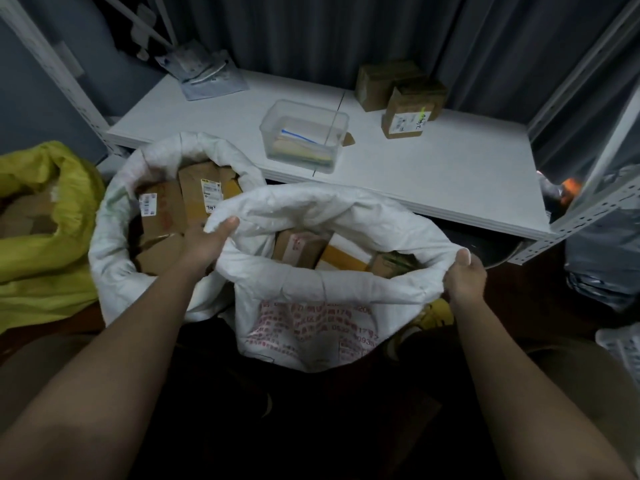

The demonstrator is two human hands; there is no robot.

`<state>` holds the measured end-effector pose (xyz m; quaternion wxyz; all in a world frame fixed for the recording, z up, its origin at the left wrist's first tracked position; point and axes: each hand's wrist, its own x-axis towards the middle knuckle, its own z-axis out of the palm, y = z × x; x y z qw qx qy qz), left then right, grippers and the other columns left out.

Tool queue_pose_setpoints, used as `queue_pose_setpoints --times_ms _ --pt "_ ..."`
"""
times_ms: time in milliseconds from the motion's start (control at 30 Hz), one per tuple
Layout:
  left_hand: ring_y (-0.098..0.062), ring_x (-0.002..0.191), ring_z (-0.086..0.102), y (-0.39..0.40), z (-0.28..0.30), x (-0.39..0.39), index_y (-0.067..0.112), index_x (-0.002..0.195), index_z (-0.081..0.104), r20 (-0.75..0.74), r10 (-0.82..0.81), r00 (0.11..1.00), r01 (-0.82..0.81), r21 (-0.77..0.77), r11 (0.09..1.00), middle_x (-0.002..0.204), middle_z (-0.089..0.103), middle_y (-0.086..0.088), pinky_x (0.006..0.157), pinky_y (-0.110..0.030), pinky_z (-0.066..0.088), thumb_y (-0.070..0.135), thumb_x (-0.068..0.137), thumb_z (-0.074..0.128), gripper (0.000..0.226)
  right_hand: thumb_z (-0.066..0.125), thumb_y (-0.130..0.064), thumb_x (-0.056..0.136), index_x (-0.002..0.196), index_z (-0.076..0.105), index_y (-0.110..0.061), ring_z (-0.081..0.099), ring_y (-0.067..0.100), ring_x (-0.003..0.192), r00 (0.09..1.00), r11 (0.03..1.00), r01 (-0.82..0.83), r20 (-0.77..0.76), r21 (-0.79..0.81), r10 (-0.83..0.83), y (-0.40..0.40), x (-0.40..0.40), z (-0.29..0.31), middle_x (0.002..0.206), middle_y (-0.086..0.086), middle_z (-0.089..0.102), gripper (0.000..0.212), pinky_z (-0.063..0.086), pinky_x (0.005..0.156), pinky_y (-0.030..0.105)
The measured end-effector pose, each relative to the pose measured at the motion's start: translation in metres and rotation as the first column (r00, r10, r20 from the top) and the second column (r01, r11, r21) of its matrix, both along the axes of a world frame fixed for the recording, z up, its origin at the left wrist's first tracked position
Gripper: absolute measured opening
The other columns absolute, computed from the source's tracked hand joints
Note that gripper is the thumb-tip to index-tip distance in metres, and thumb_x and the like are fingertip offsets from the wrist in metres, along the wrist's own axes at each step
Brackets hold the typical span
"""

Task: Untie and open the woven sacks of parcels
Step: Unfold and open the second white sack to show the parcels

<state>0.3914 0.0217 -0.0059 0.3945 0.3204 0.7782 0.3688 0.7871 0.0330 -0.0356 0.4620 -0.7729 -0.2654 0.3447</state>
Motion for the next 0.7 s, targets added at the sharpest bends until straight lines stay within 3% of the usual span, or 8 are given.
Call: queue_pose_setpoints --times_ms 100,200,300,367,467,500,567,700 --pt "-0.026 0.113 0.055 -0.005 0.003 0.012 0.01 0.128 0.048 -0.081 -0.009 0.997 0.016 0.093 0.996 0.125 0.057 -0.008 0.092 -0.034 0.044 0.052 0.086 0.06 0.06 0.052 -0.046 0.094 0.121 0.053 -0.008 0.054 0.022 0.103 0.982 0.984 -0.177 0.072 0.017 0.175 -0.008 -0.006 0.012 0.109 0.005 0.054 0.047 0.046 0.091 0.036" --pt "-0.021 0.108 0.053 -0.013 0.004 0.017 0.013 0.122 0.053 -0.139 -0.062 0.988 0.081 0.133 0.988 0.119 0.058 -0.005 0.091 -0.031 0.037 0.049 0.094 0.048 0.046 0.069 -0.038 0.085 0.1 0.055 -0.015 0.055 0.012 0.079 0.967 0.966 -0.252 -0.011 0.056 0.253 -0.015 -0.007 0.02 0.089 -0.003 0.057 0.03 0.045 0.07 0.026" --pt "-0.017 0.094 0.055 -0.019 0.002 0.008 0.021 0.11 0.06 0.005 -0.012 1.0 0.011 0.136 0.991 0.106 0.059 -0.001 0.092 -0.033 0.041 0.049 0.096 0.044 0.036 0.067 -0.03 0.088 0.083 0.063 -0.018 0.052 0.012 0.062 0.967 0.977 -0.187 -0.156 0.106 0.202 -0.023 -0.002 0.024 0.073 0.0 0.058 0.013 0.043 0.049 0.019" --pt "-0.025 0.108 0.057 -0.024 -0.002 -0.002 0.019 0.126 0.055 0.113 0.084 0.99 -0.09 0.042 0.995 0.122 0.06 -0.006 0.1 -0.041 0.043 0.061 0.091 0.041 0.056 0.063 -0.028 0.091 0.084 0.065 -0.016 0.054 0.013 0.062 0.962 0.987 -0.153 -0.222 0.057 0.162 -0.03 0.003 0.022 0.073 0.001 0.061 0.014 0.045 0.049 0.019" --pt "-0.035 0.113 0.054 -0.032 -0.008 -0.004 0.005 0.129 0.052 0.002 0.064 0.998 -0.064 -0.067 0.996 0.126 0.057 -0.021 0.098 -0.042 0.04 0.06 0.093 0.036 0.067 0.055 -0.024 0.094 0.086 0.06 -0.01 0.058 0.03 0.081 0.959 0.951 -0.264 0.064 -0.16 0.277 -0.038 0.006 0.018 0.084 0.011 0.062 0.017 0.043 0.061 0.025" --pt "-0.033 0.108 0.054 -0.033 -0.007 -0.001 0.004 0.128 0.052 -0.038 0.033 0.999 -0.035 -0.063 0.997 0.124 0.057 -0.02 0.094 -0.039 0.039 0.058 0.094 0.036 0.065 0.052 -0.022 0.092 0.1 0.058 -0.009 0.057 0.034 0.096 0.893 0.907 -0.294 0.253 -0.301 0.373 -0.04 0.005 0.019 0.099 0.016 0.062 0.016 0.042 0.071 0.03" --pt "-0.027 0.108 0.052 -0.035 -0.006 0.004 0.009 0.132 0.051 -0.037 -0.02 0.999 0.019 -0.02 1.0 0.128 0.056 -0.014 0.092 -0.032 0.036 0.055 0.095 0.037 0.06 0.051 -0.021 0.083 0.13 0.047 -0.01 0.046 0.04 0.119 0.621 0.841 -0.317 0.575 -0.437 0.533 -0.039 -0.006 0.024 0.129 0.02 0.052 0.049 0.04 0.092 0.042" --pt "-0.022 0.122 0.048 -0.039 -0.007 0.004 0.017 0.135 0.05 0.035 -0.061 0.998 0.06 0.046 0.997 0.134 0.053 -0.005 0.097 -0.027 0.033 0.054 0.096 0.038 0.055 0.036 -0.036 0.067 0.138 0.047 -0.012 0.039 0.039 0.13 0.251 0.713 -0.658 0.822 -0.243 0.512 -0.013 -0.046 0.038 0.141 0.019 0.044 0.076 0.032 0.105 0.056"
